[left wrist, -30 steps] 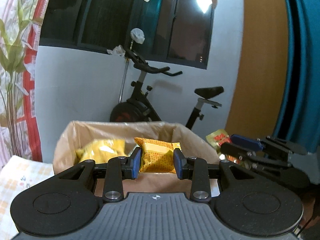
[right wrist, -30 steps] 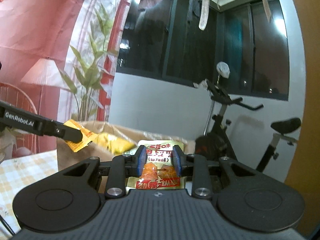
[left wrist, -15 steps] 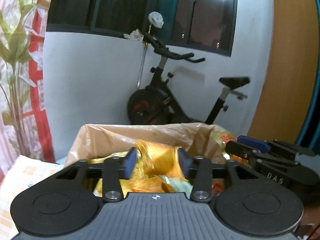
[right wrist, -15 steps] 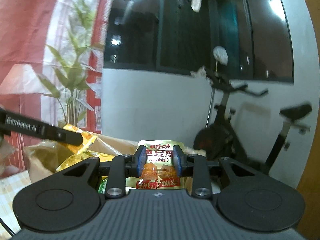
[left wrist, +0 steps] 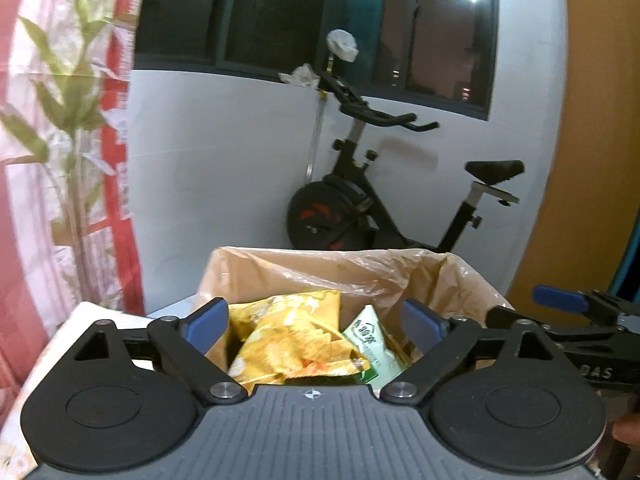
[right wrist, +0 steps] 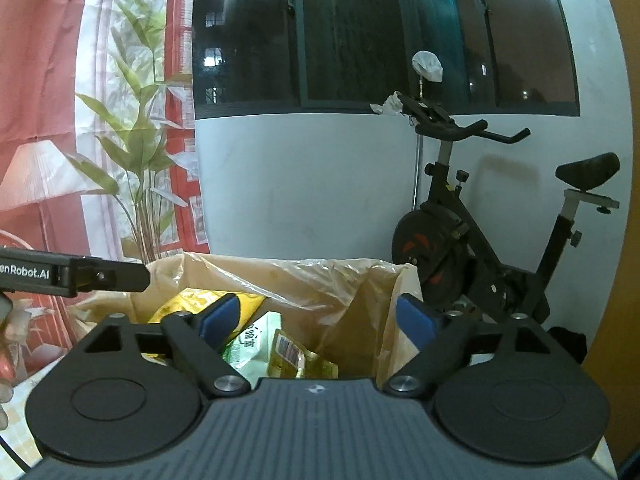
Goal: Organize snacks
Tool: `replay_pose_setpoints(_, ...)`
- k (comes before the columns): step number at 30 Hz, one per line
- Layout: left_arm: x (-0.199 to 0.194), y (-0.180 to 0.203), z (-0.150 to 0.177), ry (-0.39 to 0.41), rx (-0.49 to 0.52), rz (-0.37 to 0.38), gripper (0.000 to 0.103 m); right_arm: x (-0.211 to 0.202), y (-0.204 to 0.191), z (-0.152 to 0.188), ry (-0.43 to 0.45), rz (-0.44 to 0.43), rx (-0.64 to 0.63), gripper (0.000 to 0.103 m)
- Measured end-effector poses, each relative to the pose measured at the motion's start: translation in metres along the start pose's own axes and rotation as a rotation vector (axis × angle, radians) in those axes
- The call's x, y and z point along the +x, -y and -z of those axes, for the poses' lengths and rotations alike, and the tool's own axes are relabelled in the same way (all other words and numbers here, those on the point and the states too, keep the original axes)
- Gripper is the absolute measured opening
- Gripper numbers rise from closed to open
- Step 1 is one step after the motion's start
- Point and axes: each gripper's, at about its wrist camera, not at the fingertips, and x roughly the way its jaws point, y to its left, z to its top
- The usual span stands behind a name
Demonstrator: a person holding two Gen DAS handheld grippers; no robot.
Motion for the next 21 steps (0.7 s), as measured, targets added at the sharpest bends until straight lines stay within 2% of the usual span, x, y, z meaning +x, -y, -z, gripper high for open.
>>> replay_pose_setpoints(5,-0.031,-0.001,0.001,0.025,0.011,-0.021,0.097,-0.021,-0.010,-0.005,-0.010,-0.002,0.029,0.101)
replay_pose_setpoints(13,-0.081,-0.002,0.001,0.039,-0.016,-0.051,0.098,-0.065,-0.035,-0.013,-0.005,0.025,0.029,0.102)
replay_pose_setpoints(21,-0.144,0.010,0.002,0.100,0.039,-0.132,0.098,-0.113,-0.059,-0.019,0.015,0.042,0.037,0.102)
